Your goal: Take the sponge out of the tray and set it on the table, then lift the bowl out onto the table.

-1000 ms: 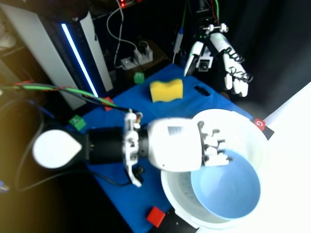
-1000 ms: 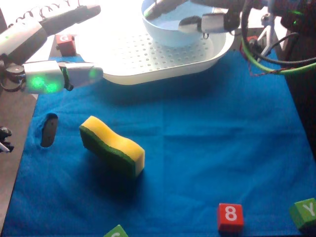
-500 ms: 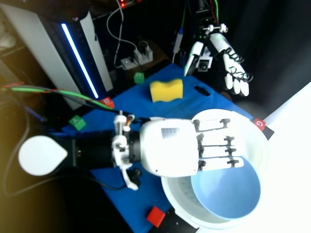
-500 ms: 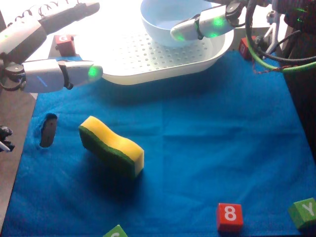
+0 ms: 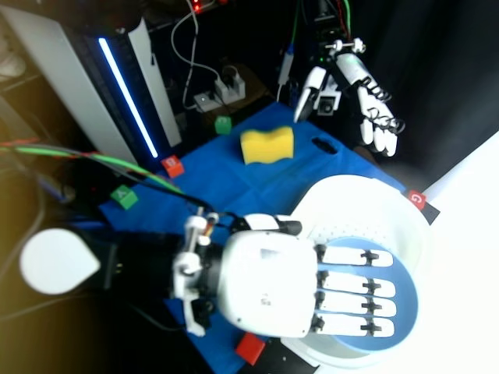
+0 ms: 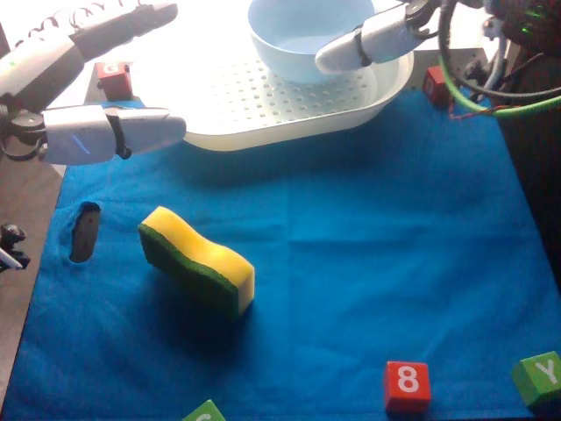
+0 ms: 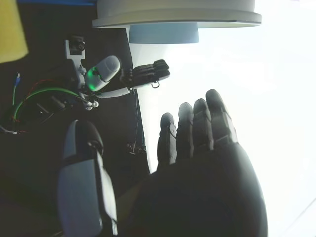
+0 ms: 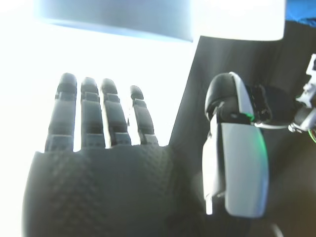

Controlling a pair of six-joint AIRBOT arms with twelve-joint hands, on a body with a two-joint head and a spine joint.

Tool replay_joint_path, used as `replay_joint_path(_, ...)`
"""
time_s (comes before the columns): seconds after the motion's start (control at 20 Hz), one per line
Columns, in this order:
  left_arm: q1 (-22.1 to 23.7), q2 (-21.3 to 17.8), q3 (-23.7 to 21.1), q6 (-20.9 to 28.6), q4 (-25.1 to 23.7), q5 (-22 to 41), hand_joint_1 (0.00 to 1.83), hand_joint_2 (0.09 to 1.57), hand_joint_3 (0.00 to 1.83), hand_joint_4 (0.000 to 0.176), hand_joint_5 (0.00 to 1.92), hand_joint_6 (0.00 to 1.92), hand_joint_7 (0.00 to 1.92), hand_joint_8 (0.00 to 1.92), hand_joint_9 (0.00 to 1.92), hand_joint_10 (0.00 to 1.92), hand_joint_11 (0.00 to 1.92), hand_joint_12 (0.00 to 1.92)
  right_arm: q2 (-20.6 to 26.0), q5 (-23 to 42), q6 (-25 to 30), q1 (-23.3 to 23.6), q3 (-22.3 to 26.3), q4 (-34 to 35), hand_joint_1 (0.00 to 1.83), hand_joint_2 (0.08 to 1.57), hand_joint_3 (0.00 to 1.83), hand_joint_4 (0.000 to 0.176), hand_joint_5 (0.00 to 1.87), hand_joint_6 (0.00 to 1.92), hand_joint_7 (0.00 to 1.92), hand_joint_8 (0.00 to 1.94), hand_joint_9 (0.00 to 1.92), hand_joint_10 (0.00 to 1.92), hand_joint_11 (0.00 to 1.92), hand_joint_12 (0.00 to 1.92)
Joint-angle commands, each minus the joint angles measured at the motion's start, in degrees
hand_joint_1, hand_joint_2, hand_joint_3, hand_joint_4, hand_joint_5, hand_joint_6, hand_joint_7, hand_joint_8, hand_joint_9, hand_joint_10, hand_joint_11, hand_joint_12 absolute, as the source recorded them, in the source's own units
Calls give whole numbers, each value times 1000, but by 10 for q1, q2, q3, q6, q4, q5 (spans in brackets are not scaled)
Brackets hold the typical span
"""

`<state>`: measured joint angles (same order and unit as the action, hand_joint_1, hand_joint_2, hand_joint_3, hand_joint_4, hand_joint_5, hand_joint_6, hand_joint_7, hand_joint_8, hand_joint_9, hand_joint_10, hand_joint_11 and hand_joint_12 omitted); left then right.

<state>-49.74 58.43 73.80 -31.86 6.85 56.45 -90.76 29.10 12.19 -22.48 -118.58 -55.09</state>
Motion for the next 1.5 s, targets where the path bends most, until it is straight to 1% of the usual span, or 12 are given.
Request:
replay_joint_path(0.0,3,2,1,5,10,73,591,976,0,85,197,0,194,0,116,0,0,441,-1,28,2,4,-5,32,588,1060,1,67,175,2,169,2,152,7,0,415)
replay_joint_path(0.15,3,3,1,6,10,74,603,971,0,98,203,2,202,2,126,3,0,430,-9,12,2,2,-5,15,645,1056,0,44,189,2,176,3,161,6,0,431)
replay_joint_path(0.4,3,6,2,8,10,75,600,983,4,93,195,0,175,0,109,0,0,426,-28,-23,28,2,-13,-44,638,1108,4,53,217,0,193,2,193,3,0,471)
replay_joint_path(0.5,3,6,3,9,10,75,589,977,0,104,204,2,175,1,112,1,0,468,-38,-30,28,2,-26,-52,739,1133,7,17,261,12,216,8,200,5,10,453)
replay_joint_path(0.8,3,11,6,12,10,75,604,984,0,113,197,1,163,1,109,2,0,414,-40,-43,38,2,-46,-78,1027,1100,0,0,875,10,895,18,980,64,625,1003)
replay_joint_path(0.85,3,11,6,12,10,75,610,990,3,106,198,2,162,1,106,1,0,411,-42,-43,41,2,-49,-79,1098,1097,14,0,984,733,1150,54,1236,260,882,1365)
replay_joint_path(0.9,4,11,6,12,10,76,621,998,6,95,196,1,168,3,112,3,0,408,-43,-43,44,2,-53,-83,1115,1103,10,0,995,904,1143,1174,1268,1500,1212,1810)
replay_joint_path(0.95,4,11,6,12,10,77,623,1001,6,93,195,0,168,3,111,2,0,409,-43,-43,47,2,-53,-85,1151,1093,2,0,1031,875,1158,1779,1387,1837,1423,1899)
replay_joint_path(1.0,4,11,6,12,10,77,621,1004,6,90,185,1,157,2,100,1,0,379,-43,-43,49,2,-54,-86,1167,1075,0,0,1076,806,1243,1909,1460,1904,1502,1917)
replay_joint_path(1.3,4,13,6,13,9,77,608,996,0,101,185,3,134,1,84,1,0,344,-43,-43,49,2,-48,-86,1153,1104,0,0,1009,918,1146,1367,1215,1762,1233,1921)
replay_joint_path(1.4,4,13,6,14,9,77,607,988,0,112,194,6,144,5,96,6,7,352,-43,-43,49,2,-48,-86,1157,1101,0,0,1015,907,1104,1770,1237,1915,1284,1921)
replay_joint_path(1.45,4,13,5,14,9,77,616,985,0,112,200,7,143,4,102,7,13,359,-43,-43,49,2,-47,-86,1155,1104,0,0,1007,920,1099,1568,1212,1877,1256,1921)
